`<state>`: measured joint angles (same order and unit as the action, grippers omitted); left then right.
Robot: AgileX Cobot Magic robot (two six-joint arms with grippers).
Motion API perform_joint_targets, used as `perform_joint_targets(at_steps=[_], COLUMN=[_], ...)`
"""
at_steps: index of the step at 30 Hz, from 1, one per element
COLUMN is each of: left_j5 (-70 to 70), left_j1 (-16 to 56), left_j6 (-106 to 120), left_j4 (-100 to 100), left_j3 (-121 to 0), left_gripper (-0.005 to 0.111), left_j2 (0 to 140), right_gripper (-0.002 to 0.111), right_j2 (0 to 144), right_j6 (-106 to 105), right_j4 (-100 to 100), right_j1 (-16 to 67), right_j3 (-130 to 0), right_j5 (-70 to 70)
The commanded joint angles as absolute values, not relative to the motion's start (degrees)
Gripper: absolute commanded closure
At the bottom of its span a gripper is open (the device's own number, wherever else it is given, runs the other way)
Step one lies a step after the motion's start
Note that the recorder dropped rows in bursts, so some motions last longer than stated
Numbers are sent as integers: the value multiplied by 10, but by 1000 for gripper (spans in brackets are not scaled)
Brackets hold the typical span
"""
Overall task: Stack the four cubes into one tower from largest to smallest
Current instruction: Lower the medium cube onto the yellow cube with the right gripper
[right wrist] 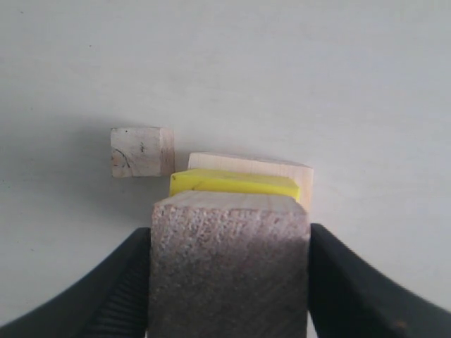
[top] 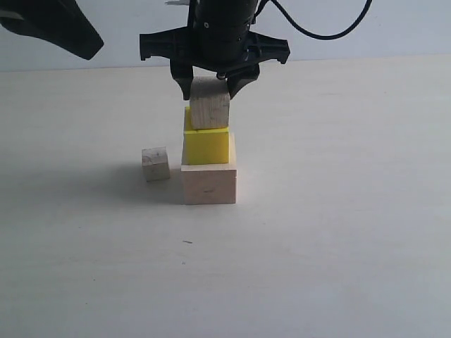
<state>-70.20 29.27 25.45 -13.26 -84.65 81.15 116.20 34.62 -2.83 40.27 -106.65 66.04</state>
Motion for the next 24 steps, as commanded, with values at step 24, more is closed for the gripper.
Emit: perform_joint_targets(at_steps=[24], left_j5=[-700], left_j1=[290], left_j6=[257], left_j4=[-140], left_j3=[-845], left_gripper=[107], left_j2=[807], right_gripper=[108], right_j2=[1148], right_j6=[336], right_j4=[-11], right_j1=[404], right_j3=[-1072], right_j5=[647])
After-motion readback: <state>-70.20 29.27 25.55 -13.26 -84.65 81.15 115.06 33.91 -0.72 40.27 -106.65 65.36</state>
